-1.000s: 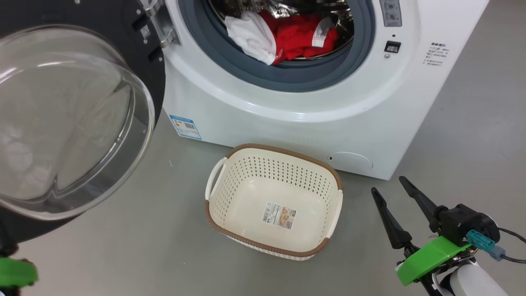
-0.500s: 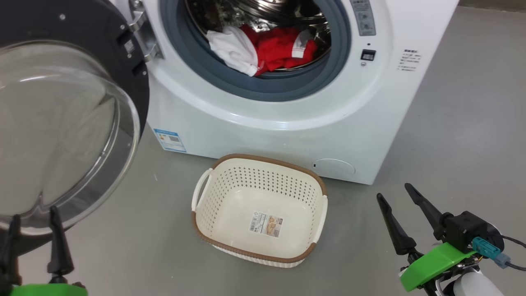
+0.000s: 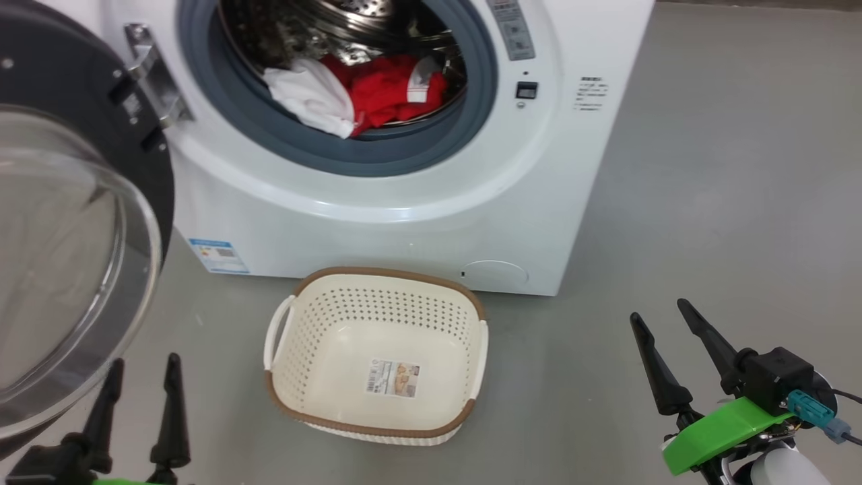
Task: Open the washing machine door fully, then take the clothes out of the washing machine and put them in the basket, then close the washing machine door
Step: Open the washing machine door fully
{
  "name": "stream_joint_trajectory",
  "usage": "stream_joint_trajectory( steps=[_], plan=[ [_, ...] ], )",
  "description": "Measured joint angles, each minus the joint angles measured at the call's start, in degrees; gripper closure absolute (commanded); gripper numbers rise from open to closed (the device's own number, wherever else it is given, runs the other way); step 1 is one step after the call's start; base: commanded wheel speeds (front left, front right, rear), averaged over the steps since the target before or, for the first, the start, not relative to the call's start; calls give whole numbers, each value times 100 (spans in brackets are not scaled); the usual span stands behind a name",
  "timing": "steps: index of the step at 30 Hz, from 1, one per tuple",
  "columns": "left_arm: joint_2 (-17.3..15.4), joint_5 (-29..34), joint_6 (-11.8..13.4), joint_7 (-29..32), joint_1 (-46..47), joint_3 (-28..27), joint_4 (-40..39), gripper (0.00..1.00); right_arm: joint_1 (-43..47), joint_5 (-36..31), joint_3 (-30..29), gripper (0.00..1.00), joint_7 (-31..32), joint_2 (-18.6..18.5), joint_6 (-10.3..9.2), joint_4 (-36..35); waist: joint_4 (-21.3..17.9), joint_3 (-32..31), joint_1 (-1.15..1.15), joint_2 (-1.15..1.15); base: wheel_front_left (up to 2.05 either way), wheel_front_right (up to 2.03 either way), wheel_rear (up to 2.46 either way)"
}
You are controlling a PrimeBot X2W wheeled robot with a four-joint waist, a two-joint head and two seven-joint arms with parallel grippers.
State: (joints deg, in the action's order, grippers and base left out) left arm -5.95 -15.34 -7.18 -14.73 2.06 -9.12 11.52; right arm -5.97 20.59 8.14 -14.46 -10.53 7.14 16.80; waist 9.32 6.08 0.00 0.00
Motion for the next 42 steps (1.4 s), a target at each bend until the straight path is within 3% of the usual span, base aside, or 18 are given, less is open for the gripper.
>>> stream_joint_trajectory(
  steps=[9, 21, 42],
  plan=[
    [-155, -252, 0, 0, -107, 477, -88, 0, 120, 0, -240, 0, 0, 33, 0, -56, -445, -34, 0, 0, 0, 0, 0],
    [-229, -288, 0, 1, -225, 615, -154, 0, 244, -1, -341, 0, 0, 75, 0, -89, -949, -81, 0, 0, 0, 0, 0],
    [-244, -316, 0, 0, -341, 754, -165, 0, 504, -2, -472, 0, 0, 129, 0, -119, -1323, -265, 0, 0, 0, 0, 0]
  ],
)
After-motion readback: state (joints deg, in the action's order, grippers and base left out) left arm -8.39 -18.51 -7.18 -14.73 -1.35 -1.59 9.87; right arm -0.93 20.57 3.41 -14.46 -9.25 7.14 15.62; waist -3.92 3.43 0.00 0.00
